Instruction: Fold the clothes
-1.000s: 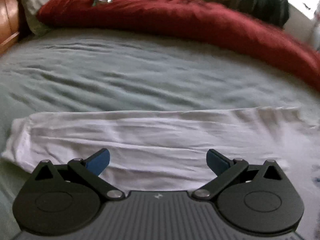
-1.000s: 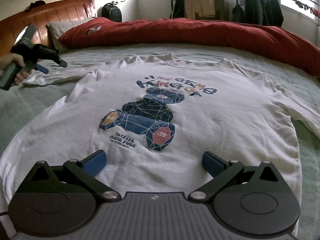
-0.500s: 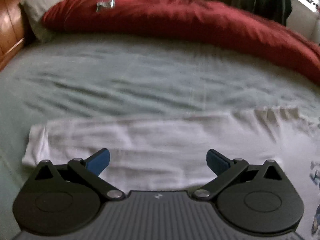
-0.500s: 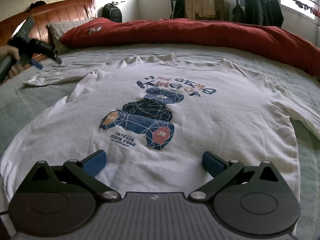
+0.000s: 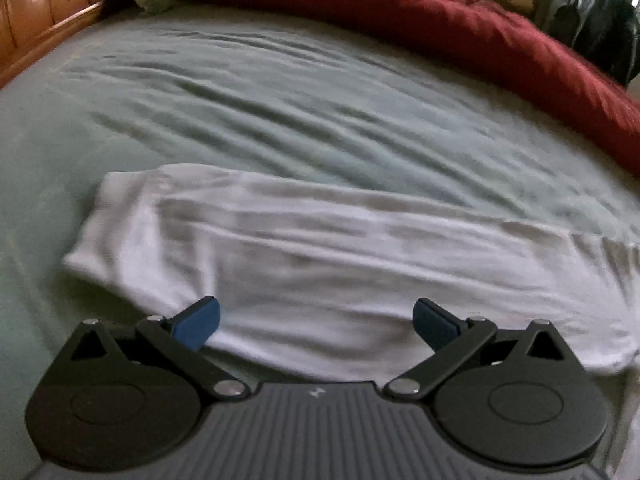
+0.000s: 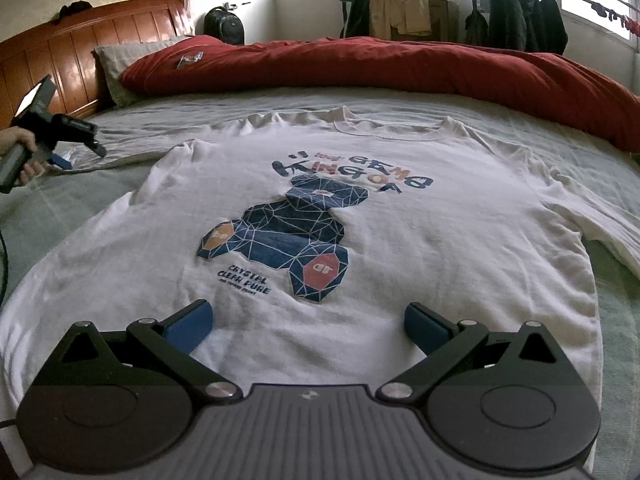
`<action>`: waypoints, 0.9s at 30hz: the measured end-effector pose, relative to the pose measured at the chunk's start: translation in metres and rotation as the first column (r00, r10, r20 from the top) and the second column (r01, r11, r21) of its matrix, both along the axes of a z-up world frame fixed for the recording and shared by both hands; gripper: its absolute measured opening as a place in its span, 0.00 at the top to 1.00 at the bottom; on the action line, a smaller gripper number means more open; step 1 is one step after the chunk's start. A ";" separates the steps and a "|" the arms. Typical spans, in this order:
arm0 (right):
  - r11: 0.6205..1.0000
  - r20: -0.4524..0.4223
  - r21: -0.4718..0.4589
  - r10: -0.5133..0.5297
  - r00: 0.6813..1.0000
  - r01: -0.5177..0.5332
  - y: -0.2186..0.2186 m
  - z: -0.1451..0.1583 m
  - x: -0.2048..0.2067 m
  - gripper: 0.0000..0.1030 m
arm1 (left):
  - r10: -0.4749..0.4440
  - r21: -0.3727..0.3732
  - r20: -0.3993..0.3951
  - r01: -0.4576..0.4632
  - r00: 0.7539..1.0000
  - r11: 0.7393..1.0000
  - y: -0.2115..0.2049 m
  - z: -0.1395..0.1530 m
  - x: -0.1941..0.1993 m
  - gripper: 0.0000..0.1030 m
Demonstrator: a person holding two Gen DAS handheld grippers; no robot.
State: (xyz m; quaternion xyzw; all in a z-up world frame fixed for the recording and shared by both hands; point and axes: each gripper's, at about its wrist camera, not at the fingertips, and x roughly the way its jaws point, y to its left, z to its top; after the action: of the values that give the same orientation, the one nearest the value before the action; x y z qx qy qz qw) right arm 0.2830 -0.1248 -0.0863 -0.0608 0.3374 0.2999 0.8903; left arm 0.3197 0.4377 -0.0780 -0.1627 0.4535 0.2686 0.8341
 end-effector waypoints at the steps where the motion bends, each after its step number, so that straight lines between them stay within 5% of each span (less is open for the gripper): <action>1: 1.000 0.000 0.000 0.000 1.000 0.000 0.000 0.000 0.000 0.00 | 0.012 0.014 -0.005 -0.012 1.000 1.000 0.001 0.005 -0.002 0.01; 6: 1.000 0.003 -0.004 -0.002 1.000 0.002 0.001 -0.001 0.000 0.00 | -0.025 0.013 0.083 0.024 0.996 1.000 -0.004 0.024 0.003 0.01; 10: 1.000 0.006 -0.012 -0.003 1.000 0.003 0.003 -0.001 0.000 0.00 | -0.011 0.019 -0.016 0.011 1.000 1.000 -0.010 0.001 0.018 0.01; 14: 1.000 0.005 -0.014 -0.003 1.000 0.003 0.003 0.000 0.000 0.00 | 0.010 0.018 -0.034 -0.010 0.999 1.000 -0.014 -0.007 0.011 0.01; 19: 1.000 -0.001 -0.006 -0.008 1.000 0.008 0.000 0.004 -0.002 0.00 | 0.003 0.032 -0.035 -0.002 0.999 1.000 -0.034 0.025 0.003 0.01; 27: 0.997 0.000 0.066 -0.044 0.999 0.044 -0.016 0.017 -0.002 0.00 | -0.197 -0.015 0.051 0.198 0.979 0.980 -0.114 0.072 0.001 0.01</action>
State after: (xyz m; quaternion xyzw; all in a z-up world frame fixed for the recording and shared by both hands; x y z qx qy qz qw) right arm 0.2814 -0.1405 -0.0695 -0.0242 0.3278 0.2912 0.8984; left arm 0.3206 0.3234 -0.0058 -0.1321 0.4493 0.1759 0.8659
